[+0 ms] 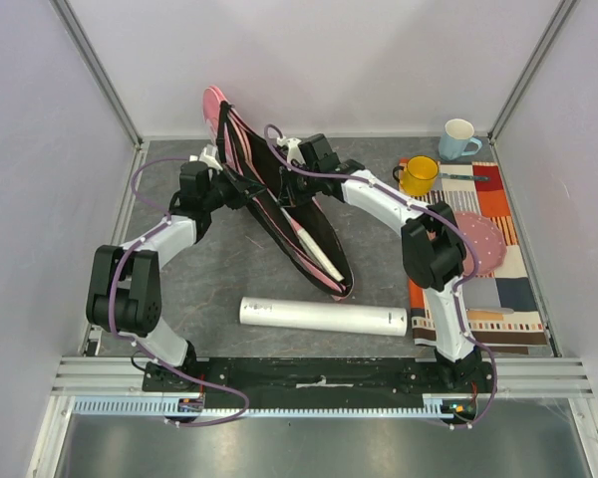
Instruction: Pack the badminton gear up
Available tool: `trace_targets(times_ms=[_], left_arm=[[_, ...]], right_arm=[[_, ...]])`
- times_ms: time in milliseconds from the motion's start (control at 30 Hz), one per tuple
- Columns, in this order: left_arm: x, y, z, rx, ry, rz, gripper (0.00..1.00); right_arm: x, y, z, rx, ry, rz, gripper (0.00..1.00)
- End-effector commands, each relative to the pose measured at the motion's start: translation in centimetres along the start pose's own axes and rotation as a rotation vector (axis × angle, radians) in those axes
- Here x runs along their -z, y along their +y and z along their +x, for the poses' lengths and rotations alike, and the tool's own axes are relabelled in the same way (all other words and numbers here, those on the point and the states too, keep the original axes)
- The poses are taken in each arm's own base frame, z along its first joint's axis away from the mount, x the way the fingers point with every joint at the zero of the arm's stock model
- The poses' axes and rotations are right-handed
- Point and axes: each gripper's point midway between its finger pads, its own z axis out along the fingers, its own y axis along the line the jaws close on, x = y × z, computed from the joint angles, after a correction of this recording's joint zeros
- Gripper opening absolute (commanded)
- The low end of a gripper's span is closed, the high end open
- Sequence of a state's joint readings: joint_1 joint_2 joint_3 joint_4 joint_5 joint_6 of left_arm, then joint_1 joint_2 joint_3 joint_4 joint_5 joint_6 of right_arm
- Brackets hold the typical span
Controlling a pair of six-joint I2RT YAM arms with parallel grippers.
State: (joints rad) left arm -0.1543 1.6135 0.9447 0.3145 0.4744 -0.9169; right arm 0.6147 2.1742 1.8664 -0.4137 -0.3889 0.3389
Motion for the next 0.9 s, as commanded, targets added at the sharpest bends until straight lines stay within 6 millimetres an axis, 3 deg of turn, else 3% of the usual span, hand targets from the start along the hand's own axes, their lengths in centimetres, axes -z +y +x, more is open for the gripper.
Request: trace_targets(times_ms=[0,133,200,300,500,733,833,867], left_arm=[[0.4,-5.2,-1.3,-0.031,-0.002,0.145,0.02],[0.3,-4.7,-1.2,-0.031,-0.003,0.127,0.02],[0.3,-4.5,-1.2,-0.03,-0.005,0.121,0.02],[0.4,-4.3,-1.2,-0.041,-0.005,0.105,0.02],[0.5,-3.8,-1.3,-0.05,-0.012,0.086,0.02],[0.3,-4.0,-2.0,-0.047,-0.025,0.082,0.02],[0.3,-4.3,-2.5,-0.047,-0.028,0.074,0.02],[0.4,-4.2,-2.6,-0.045,-0.029,0.066,0.02]], right_arm=[[-0.3,0.0,-1.8,0.123,-0.081,0.056,0.0],[-0.6,-0.5,-0.1,0.109,-0.063,0.103,0.0],[-0.9,-1.0,0.5,0.105,-0.049,0.115,0.11],[-0.3,-0.5,0.3,0.129,-0.032,0.106,0.19],[3.6,0.6,-2.3,0.201,-0.01,0.139,0.42],[7.8,2.9,-5.1,0.241,-0.054,0.099,0.54],[10.2,4.1,-5.4,0.281,-0.072,0.084,0.59],[10.7,4.2,-5.2,0.293,-0.075,0.083,0.65]])
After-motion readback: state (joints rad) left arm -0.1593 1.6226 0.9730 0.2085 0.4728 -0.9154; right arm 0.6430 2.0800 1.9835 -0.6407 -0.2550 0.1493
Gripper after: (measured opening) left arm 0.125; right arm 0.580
